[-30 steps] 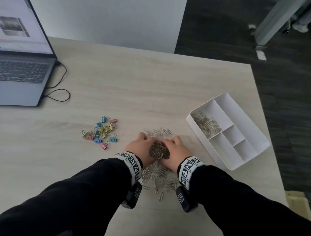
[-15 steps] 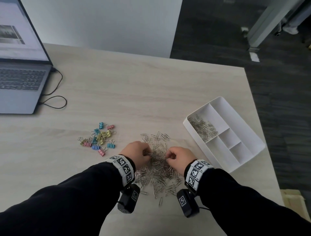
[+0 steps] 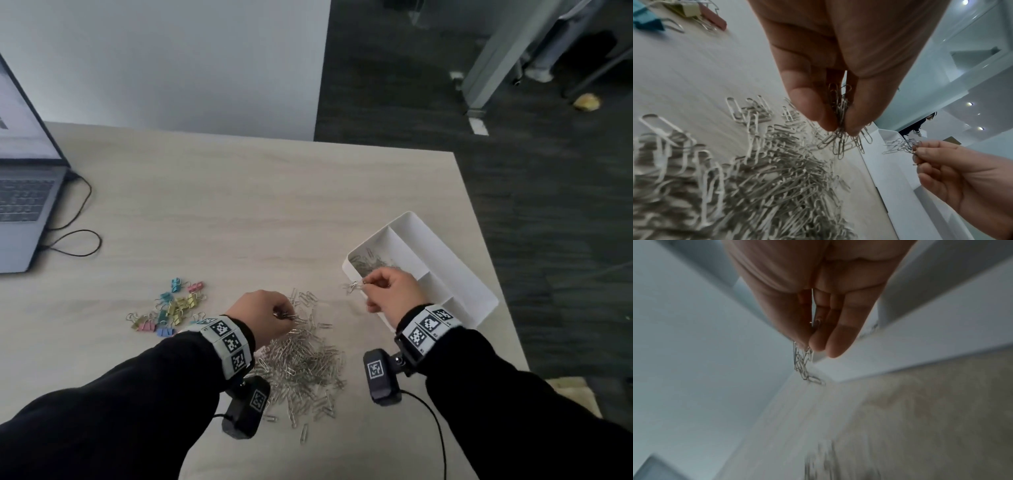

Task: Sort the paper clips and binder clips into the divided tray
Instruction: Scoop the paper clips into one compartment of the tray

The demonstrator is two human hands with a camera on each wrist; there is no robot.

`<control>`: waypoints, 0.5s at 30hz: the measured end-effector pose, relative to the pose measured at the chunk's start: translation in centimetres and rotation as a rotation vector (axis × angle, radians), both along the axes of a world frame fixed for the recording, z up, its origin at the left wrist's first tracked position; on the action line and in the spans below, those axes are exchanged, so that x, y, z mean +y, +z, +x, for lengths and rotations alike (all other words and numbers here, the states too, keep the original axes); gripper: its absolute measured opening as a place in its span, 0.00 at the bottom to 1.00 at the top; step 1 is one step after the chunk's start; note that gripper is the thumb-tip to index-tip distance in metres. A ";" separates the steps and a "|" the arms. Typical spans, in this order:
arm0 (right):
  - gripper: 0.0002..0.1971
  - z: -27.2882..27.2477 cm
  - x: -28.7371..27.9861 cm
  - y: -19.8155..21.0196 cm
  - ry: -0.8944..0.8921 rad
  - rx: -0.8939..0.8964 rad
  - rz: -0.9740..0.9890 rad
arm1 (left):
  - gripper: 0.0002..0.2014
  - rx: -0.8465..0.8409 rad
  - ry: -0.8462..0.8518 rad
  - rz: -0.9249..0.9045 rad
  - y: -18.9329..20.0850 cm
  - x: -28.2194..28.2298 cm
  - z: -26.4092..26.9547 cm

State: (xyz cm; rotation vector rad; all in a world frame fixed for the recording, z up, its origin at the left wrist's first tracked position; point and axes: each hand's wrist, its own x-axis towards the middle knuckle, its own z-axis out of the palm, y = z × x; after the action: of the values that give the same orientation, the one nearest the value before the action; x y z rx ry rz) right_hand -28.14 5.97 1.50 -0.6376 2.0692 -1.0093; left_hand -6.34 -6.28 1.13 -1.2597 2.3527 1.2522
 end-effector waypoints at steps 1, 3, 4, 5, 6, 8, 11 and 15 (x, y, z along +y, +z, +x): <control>0.05 -0.9 -0.1 0.1 -0.046 -0.005 -0.020 | 0.01 0.007 0.006 0.008 0.1 0.0 -0.4; 0.06 -2.4 -0.3 0.1 -0.109 0.013 -0.042 | 0.02 0.021 0.015 0.027 0.2 0.1 -1.1; 0.06 -3.1 -0.4 0.0 -0.115 0.037 -0.038 | 0.03 0.030 0.018 0.037 0.3 0.1 -1.6; 0.05 -3.7 -0.5 -0.1 -0.118 0.058 -0.029 | 0.04 0.037 0.021 0.046 0.4 0.1 -2.0; 0.05 -4.2 -0.6 -0.2 -0.122 0.069 -0.017 | 0.04 0.041 0.020 0.050 0.5 0.2 -2.6; 0.05 -5.0 -0.9 -0.6 -0.124 0.082 0.012 | 0.04 0.054 0.023 0.058 0.7 0.2 -3.7; 0.06 -5.5 -0.9 -0.9 -0.120 0.092 0.039 | 0.03 0.088 0.043 0.067 1.1 0.2 -5.7; 0.09 -5.8 0.5 -0.7 -0.079 0.107 0.017 | 0.02 0.120 0.062 0.085 1.7 0.0 -8.7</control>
State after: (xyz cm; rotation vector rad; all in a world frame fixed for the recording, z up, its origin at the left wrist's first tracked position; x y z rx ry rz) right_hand -33.92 6.50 0.84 -0.6169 2.2090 -1.0202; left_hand -14.99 -6.26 2.82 -1.2737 2.3286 1.4699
